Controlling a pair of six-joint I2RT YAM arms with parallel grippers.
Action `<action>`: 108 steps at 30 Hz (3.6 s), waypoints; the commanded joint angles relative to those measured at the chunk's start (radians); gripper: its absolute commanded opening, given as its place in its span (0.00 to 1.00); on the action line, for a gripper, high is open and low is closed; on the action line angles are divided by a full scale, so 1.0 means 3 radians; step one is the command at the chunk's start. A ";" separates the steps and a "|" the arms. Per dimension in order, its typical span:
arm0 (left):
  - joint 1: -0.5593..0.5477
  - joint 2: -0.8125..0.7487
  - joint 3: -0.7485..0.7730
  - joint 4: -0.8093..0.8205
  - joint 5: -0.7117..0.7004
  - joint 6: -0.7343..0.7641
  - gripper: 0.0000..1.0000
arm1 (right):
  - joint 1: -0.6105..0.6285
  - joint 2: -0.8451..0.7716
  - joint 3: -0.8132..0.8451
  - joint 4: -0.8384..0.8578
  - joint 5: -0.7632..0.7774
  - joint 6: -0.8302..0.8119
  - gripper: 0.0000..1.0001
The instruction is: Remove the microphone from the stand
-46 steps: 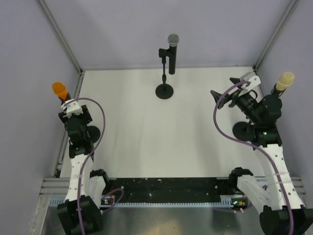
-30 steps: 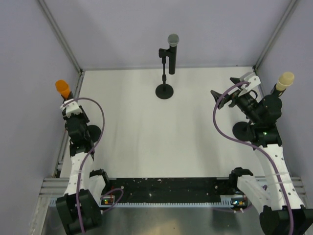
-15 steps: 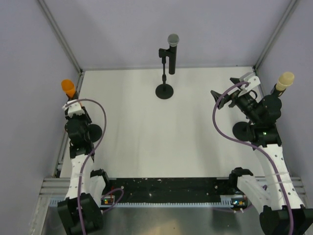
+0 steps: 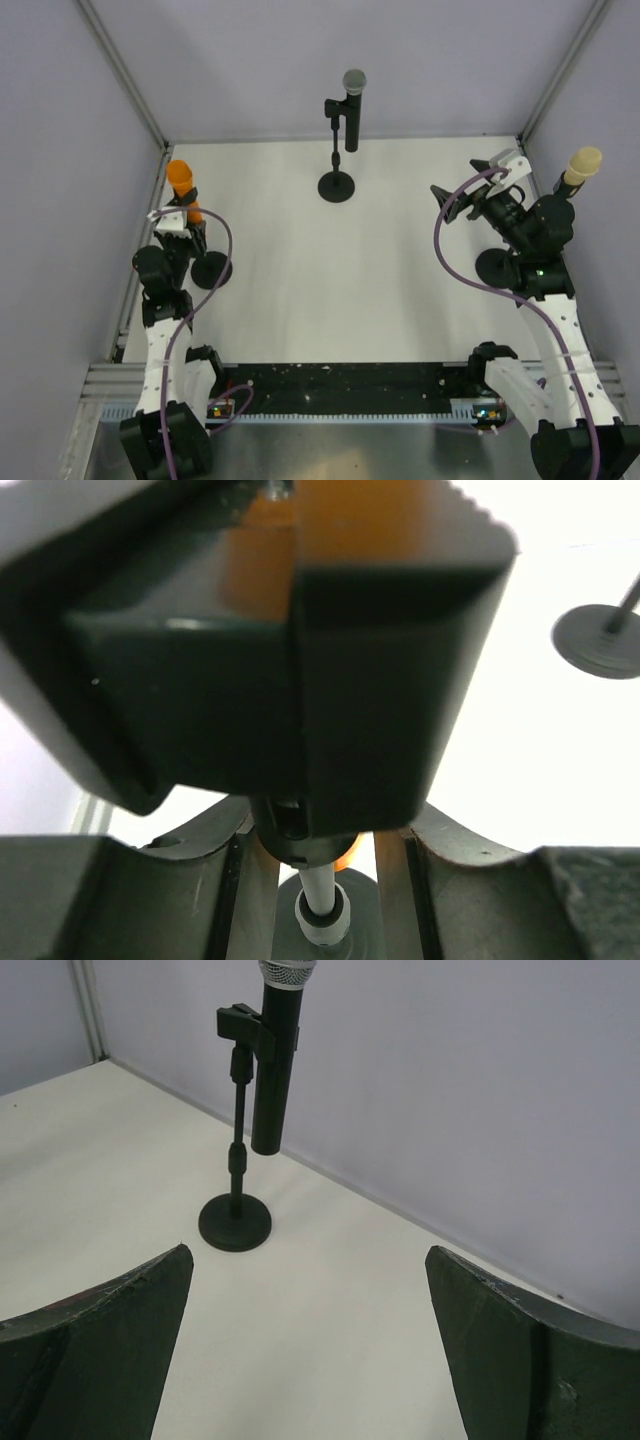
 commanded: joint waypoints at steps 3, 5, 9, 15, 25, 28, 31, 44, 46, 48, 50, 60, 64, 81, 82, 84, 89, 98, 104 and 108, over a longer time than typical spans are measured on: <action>0.0004 0.0034 0.0127 0.0161 0.1091 0.0025 0.00 | -0.0021 0.0006 -0.0052 0.0194 -0.0012 -0.0050 0.99; 0.0004 0.0131 0.0189 0.0202 0.1316 -0.0036 0.00 | -0.0021 0.0016 -0.0067 0.0209 -0.0033 -0.0066 0.99; -0.0001 0.0335 0.0332 0.0330 0.1847 -0.0139 0.00 | -0.0042 0.0021 -0.0103 0.0240 -0.0109 -0.0071 0.99; -0.0128 0.0556 0.0383 0.0912 0.2257 -0.0609 0.00 | -0.0088 0.0032 -0.0154 0.0286 -0.0252 -0.0076 0.99; -0.0915 0.0684 0.0506 0.1005 0.2247 -0.0507 0.00 | -0.0149 0.0047 -0.0226 0.0358 -0.0447 -0.0030 0.99; -0.1150 0.0786 0.0562 0.1087 0.2232 -0.0512 0.00 | -0.0149 0.0072 -0.0241 0.0383 -0.0498 -0.0020 0.99; -0.1381 0.0908 0.0664 0.1062 0.2212 -0.0446 0.00 | -0.0149 0.0078 -0.0262 0.0409 -0.0569 -0.0004 0.99; -0.2158 0.1103 0.0659 0.1000 0.1956 -0.0130 0.06 | -0.0236 0.0103 -0.0323 0.0465 -0.0759 -0.0004 0.99; -0.2209 0.1103 0.0639 0.0949 0.1981 -0.0012 0.09 | -0.0236 0.0103 -0.0333 0.0475 -0.0784 -0.0004 0.99; -0.2240 0.1113 0.0618 0.0888 0.1992 0.0101 0.17 | -0.0231 0.0098 -0.0339 0.0475 -0.0794 -0.0009 0.99; -0.2250 0.1098 0.0608 0.0862 0.1997 0.0147 0.34 | -0.0236 0.0103 -0.0344 0.0470 -0.0800 -0.0014 0.99; -0.2251 0.1062 0.0608 0.0775 0.1956 0.0209 0.88 | -0.0236 0.0083 -0.0364 0.0496 -0.0892 0.0001 0.99; -0.2251 0.0986 0.0608 0.0704 0.1843 0.0265 0.94 | -0.0236 0.0067 -0.0369 0.0506 -0.0948 0.0001 0.99; -0.2205 0.0812 0.0705 0.0382 0.1792 0.0398 0.99 | -0.0236 0.0057 -0.0390 0.0511 -0.0984 0.0001 0.99; -0.2210 0.0796 0.0710 0.0366 0.1787 0.0398 0.99 | -0.0236 0.0052 -0.0390 0.0516 -0.0984 -0.0004 0.99; -0.2199 0.0786 0.0741 0.0275 0.1787 0.0423 0.99 | -0.0241 0.0057 -0.0385 0.0501 -0.0999 -0.0014 0.99; -0.2174 0.0694 0.0976 -0.0281 0.1772 0.0678 0.99 | -0.0241 0.0072 -0.0293 0.0256 -0.1330 -0.0188 0.99; -0.2169 0.0454 0.1549 -0.2000 0.1844 0.1538 0.99 | -0.0241 0.0129 -0.0119 -0.0184 -0.1878 -0.0444 0.99; -0.2169 0.0316 0.1789 -0.2247 0.1297 0.1528 0.99 | -0.0226 0.0185 0.0218 -0.0608 -0.2098 -0.0556 0.99; -0.2174 0.0270 0.2034 -0.2466 0.1010 0.1528 0.99 | -0.0048 0.0409 0.0728 -0.1026 -0.2139 -0.0628 0.99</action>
